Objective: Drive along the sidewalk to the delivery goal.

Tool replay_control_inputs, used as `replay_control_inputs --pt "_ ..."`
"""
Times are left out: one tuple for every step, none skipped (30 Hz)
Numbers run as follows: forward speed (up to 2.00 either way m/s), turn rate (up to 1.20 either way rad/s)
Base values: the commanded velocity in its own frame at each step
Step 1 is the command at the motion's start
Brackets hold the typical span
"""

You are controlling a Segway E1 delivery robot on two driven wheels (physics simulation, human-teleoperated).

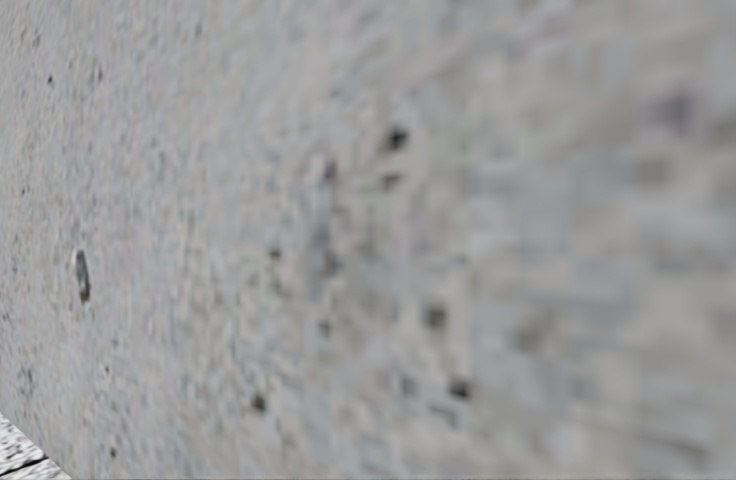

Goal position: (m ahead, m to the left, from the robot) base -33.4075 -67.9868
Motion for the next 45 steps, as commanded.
replay_control_inputs --pt "-0.30 -0.49" --pt "-0.30 -0.50" --pt "-0.30 -0.50" --pt "-0.30 -0.50" --pt "-0.30 -0.50" --pt "-0.30 -0.50" --pt "-0.30 -0.50" --pt "-0.31 -0.51" --pt "-0.31 -0.52" --pt "-0.31 -0.53" --pt "-0.31 -0.56" --pt "-0.31 -0.57" --pt "-0.31 -0.57" --pt "-0.31 -0.57" --pt "-0.31 -0.58" --pt "-0.31 -0.58" --pt "-0.31 -0.58" --pt "-0.31 -0.58" --pt "-0.31 -0.58" --pt "-0.31 -0.58" --pt "-0.31 -0.60" --pt "-0.31 -0.61" --pt "-0.31 -0.63" --pt "-0.31 -0.63" --pt "-0.31 -0.63" --pt "-0.31 -0.63" --pt "-0.31 -0.63" --pt "-0.31 -0.63" --pt "-0.31 -0.64" --pt "-0.31 -0.64" --pt "-0.31 -0.64" --pt "-0.31 -0.64" --pt "-0.31 -0.64" --pt "-0.31 -0.64" --pt "-0.31 -0.64" --pt "-0.31 -0.64" --pt "-0.31 -0.64" --pt "-0.31 -0.64" --pt "-0.31 -0.64" --pt "-0.31 -0.64" --pt "-0.31 -0.64" --pt "-0.31 -0.64" --pt "-0.31 -0.64" --pt "-0.31 -0.64" --pt "-0.31 -0.65"
